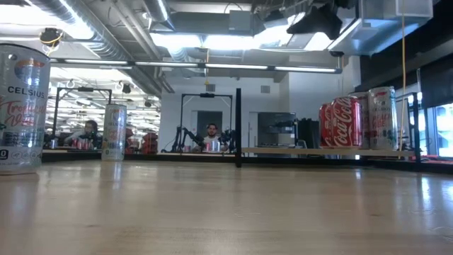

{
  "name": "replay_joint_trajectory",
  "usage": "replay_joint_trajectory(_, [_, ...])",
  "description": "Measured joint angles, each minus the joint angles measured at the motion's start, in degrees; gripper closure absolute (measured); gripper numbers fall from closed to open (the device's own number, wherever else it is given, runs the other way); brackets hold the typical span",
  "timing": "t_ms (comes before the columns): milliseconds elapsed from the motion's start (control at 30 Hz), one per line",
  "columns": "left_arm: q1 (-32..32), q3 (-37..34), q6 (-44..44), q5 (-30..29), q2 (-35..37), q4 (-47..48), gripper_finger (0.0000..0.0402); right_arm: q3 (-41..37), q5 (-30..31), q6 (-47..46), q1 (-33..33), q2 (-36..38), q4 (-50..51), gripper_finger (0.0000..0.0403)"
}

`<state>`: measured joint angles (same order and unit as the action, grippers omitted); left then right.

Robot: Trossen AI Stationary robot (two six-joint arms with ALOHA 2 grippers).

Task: Place canned beverage on shelf
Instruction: Put the bottom white-yellow soda can on the shelf

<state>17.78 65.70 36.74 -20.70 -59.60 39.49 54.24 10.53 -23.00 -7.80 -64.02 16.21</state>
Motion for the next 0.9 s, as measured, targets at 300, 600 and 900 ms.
replay_joint_trajectory(300, [5.02,7.95,24.65,4.81,-0.14,34.39,0.0008,-0.02,2.48,-5.46,-4.79,-7.97,0.24,0.0072])
replay_joint_trajectory(600, [9.79,5.03,44.90,10.13,-0.50,43.26,0.0008,-0.02,2.48,-7.39,-5.08,-11.25,-0.14,0.0072])
replay_joint_trajectory(900, [11.57,-0.29,44.57,10.72,-3.02,41.23,0.0008,-0.02,4.34,-6.54,-4.93,-11.20,-3.24,0.0072])
